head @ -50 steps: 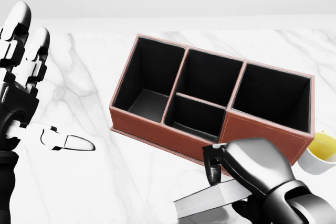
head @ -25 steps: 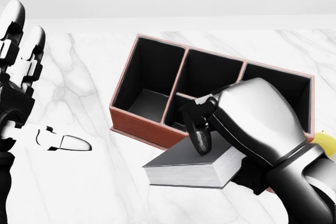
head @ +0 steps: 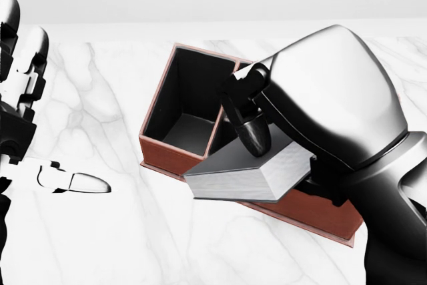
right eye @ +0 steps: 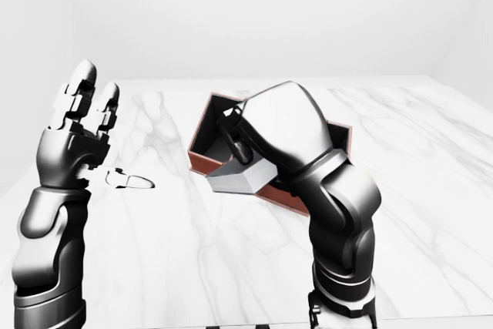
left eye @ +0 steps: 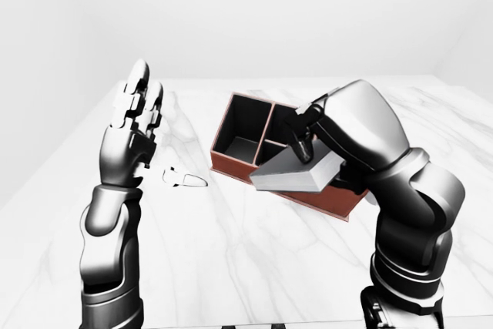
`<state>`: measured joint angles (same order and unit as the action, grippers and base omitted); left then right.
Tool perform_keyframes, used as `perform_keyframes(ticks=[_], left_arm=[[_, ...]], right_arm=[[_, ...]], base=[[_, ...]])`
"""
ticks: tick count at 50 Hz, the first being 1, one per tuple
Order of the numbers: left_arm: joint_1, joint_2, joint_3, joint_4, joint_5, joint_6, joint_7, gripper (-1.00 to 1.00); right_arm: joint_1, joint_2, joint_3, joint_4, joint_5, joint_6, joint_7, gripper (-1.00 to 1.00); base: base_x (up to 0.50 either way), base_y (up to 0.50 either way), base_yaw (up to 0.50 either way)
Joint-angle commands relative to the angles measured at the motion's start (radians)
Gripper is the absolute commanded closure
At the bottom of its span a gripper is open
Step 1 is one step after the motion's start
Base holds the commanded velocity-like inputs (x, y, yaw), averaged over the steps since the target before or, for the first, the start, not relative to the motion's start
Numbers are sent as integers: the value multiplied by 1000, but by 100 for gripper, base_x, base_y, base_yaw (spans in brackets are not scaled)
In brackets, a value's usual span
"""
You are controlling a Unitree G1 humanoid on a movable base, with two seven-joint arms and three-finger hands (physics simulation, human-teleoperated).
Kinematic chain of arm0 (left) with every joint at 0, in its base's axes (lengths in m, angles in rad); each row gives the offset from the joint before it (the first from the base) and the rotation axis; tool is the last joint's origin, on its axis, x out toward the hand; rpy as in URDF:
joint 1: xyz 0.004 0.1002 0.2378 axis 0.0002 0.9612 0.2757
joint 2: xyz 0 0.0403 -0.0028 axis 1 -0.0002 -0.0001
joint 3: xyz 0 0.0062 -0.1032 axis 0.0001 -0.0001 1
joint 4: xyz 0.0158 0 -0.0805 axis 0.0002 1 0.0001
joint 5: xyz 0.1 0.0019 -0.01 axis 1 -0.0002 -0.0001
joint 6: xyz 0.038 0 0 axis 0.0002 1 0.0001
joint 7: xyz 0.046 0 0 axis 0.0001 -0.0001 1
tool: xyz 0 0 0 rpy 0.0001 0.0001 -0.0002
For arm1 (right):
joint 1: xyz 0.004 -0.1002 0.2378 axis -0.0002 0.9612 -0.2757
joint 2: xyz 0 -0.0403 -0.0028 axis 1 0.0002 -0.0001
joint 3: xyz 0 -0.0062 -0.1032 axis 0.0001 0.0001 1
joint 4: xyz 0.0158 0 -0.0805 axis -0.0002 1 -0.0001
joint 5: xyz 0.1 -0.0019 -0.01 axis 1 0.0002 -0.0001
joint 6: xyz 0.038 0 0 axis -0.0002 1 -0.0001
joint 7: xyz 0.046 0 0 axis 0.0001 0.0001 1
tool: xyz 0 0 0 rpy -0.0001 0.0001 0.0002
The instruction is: Pick up the book and place it in the right compartment of the caddy.
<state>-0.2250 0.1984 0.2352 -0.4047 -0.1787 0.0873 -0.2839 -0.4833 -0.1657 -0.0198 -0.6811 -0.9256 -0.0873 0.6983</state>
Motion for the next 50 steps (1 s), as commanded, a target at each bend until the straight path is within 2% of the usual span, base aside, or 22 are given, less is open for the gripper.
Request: perform_keyframes(ticks=[1,18,20,30,34,39,41,45,50], left_arm=[[2,3,5,-23,-6,0,0,-100],[8,4,14,-21,-15,0,-4,-100],[9,5,15,-22,-16,0,-4,-100],[10,7,18,-25,-19,0,-5,-100],[8,8,17,-27,-20,0,-4,-100],[5,9,14,-29,-19,0,-5,-100],[0,9,12,-25,-18,0,-5,-100],[-6,8,6,-30,-17,0,-4,-100],[-7,9,7,-45,-18,0,-4,-100]], right_arm=[[-145,-33,-30,37,-16,0,0,100],[-447,-200,-97,237,40,0,0,100],[-477,-218,-101,269,41,9,0,100],[-541,-272,-109,389,36,31,0,100],[-542,-291,-110,412,1,63,0,100],[-557,-316,-118,470,-20,76,0,100],[-582,-334,-117,515,-32,70,0,100],[-635,-349,-114,587,-46,88,0,100],[-663,-366,-101,676,-85,90,0,100]], base=[[0,0,0],[0,0,0],[0,0,0],[0,0,0],[0,0,0],[0,0,0],[0,0,0],[0,0,0],[0,0,0]])
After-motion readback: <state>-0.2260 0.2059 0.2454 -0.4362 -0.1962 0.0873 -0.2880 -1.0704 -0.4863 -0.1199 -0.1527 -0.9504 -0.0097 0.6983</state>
